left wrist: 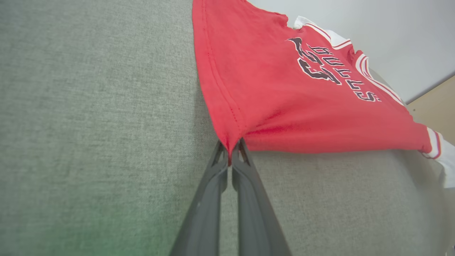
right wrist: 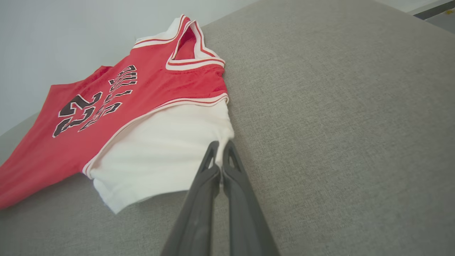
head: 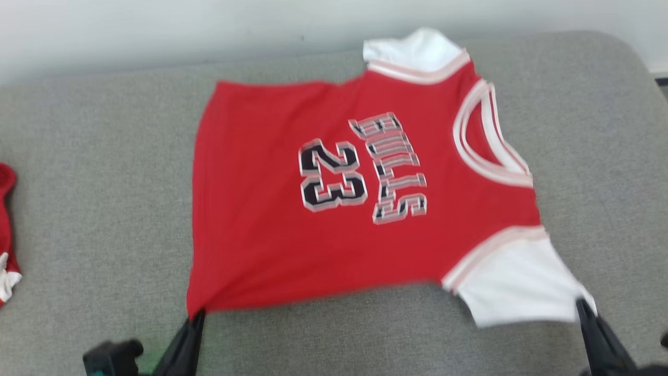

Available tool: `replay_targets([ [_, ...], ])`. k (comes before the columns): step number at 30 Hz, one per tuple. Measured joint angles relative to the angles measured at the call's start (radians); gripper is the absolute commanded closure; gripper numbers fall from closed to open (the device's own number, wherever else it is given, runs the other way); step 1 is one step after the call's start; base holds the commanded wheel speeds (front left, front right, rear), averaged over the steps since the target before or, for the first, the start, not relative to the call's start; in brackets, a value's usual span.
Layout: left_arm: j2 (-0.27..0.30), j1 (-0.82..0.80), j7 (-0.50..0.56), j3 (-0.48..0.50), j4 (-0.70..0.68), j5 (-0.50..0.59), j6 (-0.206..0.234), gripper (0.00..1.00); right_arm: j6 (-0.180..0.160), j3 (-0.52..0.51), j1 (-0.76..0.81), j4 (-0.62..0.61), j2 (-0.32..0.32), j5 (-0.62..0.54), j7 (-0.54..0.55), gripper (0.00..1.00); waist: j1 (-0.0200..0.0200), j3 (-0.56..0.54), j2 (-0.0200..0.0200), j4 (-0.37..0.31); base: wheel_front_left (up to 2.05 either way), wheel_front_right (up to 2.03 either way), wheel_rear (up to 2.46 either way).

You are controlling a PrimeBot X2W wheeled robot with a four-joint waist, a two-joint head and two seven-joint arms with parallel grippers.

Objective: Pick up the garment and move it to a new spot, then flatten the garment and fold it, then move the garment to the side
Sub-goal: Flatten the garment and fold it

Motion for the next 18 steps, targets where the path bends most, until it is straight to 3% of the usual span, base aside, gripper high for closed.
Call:
replay_targets([
  [11,-0.049,0.180,0.000,0.067,0.008,0.047,-0.012,1.00,0.000,-0.047,0.197,-0.042,0.093,-0.020,0.096,1.00,0.0001,-0.060,0.0001,-0.034,0.00,0.00,0.00],
  [18,-0.085,0.213,0.000,0.111,-0.042,0.094,-0.007,1.00,0.000,-0.056,0.187,-0.085,0.117,0.005,0.125,1.00,0.0001,-0.065,0.0002,-0.051,0.00,0.00,0.00],
])
